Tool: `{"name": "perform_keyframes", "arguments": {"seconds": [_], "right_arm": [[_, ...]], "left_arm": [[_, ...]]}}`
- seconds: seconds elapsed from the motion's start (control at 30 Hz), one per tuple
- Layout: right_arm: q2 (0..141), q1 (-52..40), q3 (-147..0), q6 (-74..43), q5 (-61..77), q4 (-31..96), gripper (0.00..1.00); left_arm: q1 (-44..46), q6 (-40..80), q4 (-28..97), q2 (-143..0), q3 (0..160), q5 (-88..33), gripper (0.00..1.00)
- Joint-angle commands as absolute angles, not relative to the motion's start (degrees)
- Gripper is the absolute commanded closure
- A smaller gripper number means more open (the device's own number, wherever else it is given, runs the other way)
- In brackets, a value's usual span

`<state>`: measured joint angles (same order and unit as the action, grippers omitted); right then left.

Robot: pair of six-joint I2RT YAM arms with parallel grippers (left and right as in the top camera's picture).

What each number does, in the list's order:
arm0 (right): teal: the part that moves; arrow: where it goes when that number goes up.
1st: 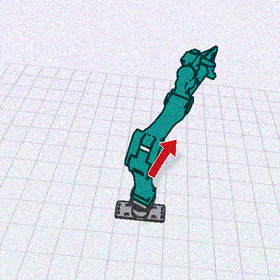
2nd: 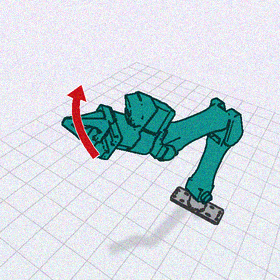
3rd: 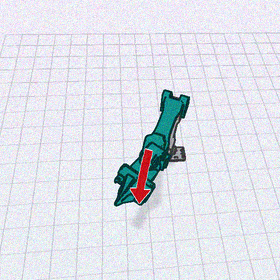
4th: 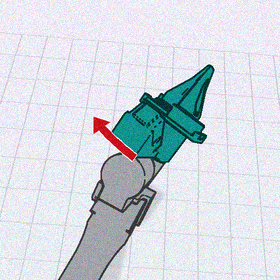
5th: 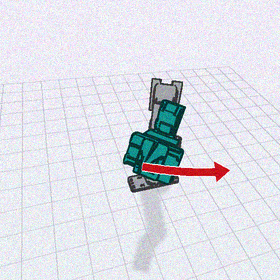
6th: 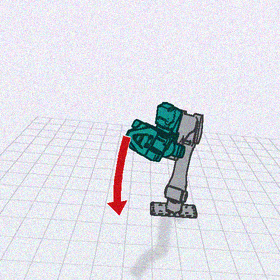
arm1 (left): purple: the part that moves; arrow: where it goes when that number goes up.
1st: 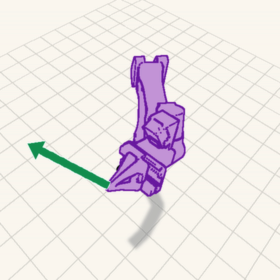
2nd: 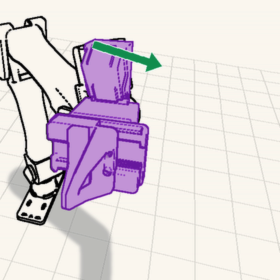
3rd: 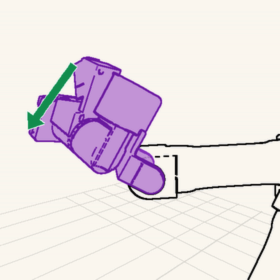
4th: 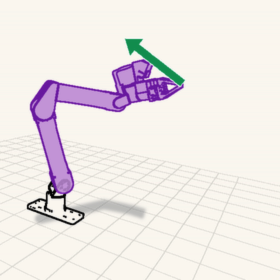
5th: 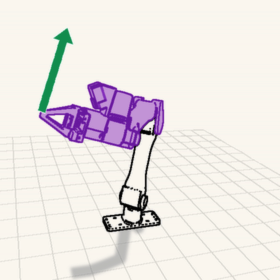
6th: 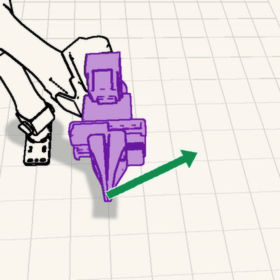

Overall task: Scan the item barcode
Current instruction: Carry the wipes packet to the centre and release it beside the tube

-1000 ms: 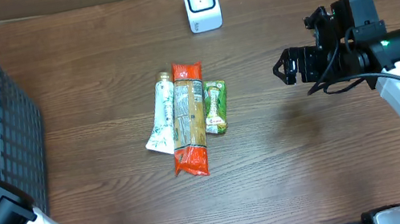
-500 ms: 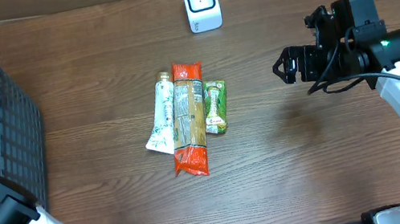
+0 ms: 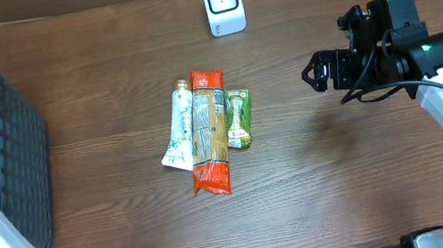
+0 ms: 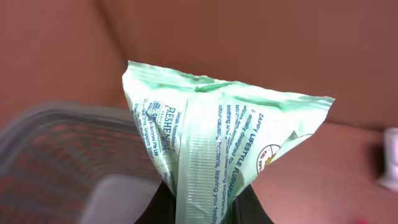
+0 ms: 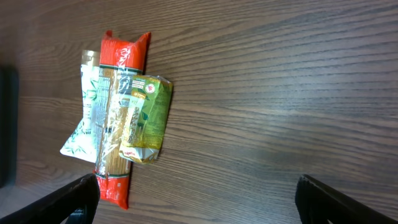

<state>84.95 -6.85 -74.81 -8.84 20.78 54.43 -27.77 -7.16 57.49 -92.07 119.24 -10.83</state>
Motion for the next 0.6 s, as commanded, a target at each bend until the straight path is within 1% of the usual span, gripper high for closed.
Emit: {"name": "perform_keyframes", "arguments": {"seconds": [0.0,0.17,0.3,0.4,0.57], "right_arm": [[84.99,-7.18,-76.14,-8.91,21.1,54.06,0.0],[84.99,-7.18,-76.14,-8.91,21.1,54.08,0.0],[84.99,-7.18,-76.14,-8.93,21.08,54.11,0.0],[84.99,-7.18,-76.14,-8.93,21.08,54.11,0.0],[84.99,-7.18,-76.14,-8.91,21.08,54.11,0.0]], "left_arm": [[-21.32,-3.14,62.92,-91.74,118.98,-10.98,0.96],[-10.61,-2.04,70.11,-95.07,114.56,-10.74,0.96],[-5.15,1.19,70.74,-99.18,106.67,-8.45,0.96],[-2.48,2.33,67.72,-102.56,99.31,-7.9,0.96],[1.08,2.42,57.82,-108.79,88.51,-5.91,0.96]]}}
